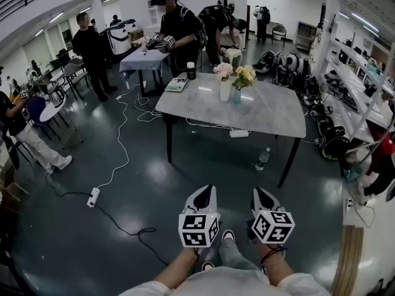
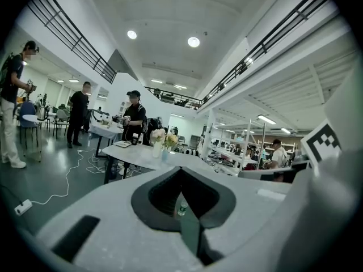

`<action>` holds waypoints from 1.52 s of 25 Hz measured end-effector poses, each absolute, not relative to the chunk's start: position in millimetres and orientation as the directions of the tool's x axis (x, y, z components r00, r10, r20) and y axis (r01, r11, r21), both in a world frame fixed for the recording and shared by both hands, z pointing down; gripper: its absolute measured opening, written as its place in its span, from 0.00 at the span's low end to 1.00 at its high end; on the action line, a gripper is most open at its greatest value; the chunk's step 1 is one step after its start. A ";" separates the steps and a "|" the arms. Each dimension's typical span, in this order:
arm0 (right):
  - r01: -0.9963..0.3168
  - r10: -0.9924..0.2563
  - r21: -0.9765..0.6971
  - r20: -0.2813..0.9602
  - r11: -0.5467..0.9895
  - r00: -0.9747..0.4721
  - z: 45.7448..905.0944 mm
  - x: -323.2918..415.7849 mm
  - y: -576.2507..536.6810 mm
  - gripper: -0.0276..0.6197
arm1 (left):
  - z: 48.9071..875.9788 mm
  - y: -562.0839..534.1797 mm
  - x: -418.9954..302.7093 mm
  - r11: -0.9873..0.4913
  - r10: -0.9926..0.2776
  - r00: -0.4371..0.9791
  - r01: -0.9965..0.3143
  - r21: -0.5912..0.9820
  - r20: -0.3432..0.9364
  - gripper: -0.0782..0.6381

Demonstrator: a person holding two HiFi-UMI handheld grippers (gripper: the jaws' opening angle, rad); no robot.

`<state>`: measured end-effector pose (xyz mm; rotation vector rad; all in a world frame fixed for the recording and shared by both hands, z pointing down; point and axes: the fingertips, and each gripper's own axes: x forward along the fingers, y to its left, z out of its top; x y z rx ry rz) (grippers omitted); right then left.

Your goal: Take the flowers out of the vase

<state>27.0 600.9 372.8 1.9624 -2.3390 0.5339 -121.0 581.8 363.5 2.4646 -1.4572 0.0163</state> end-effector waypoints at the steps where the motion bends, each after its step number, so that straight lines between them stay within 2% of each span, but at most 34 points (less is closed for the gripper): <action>1: -0.962 -0.947 -0.239 0.255 0.136 -0.197 376.5 27.8 597.4 0.05 | 365.6 578.5 -120.5 -0.453 -0.857 0.492 -0.862 0.229 0.153 0.10; 18: -0.937 -0.941 -0.319 0.254 0.138 -0.225 388.5 47.1 484.8 0.05 | 362.0 478.5 -109.3 -0.431 -0.877 0.454 -0.888 0.162 0.159 0.10; 38: -0.924 -0.925 -0.341 0.268 0.172 -0.271 388.0 119.2 345.3 0.05 | 360.4 349.8 -44.0 -0.389 -0.894 0.412 -0.909 0.149 0.177 0.10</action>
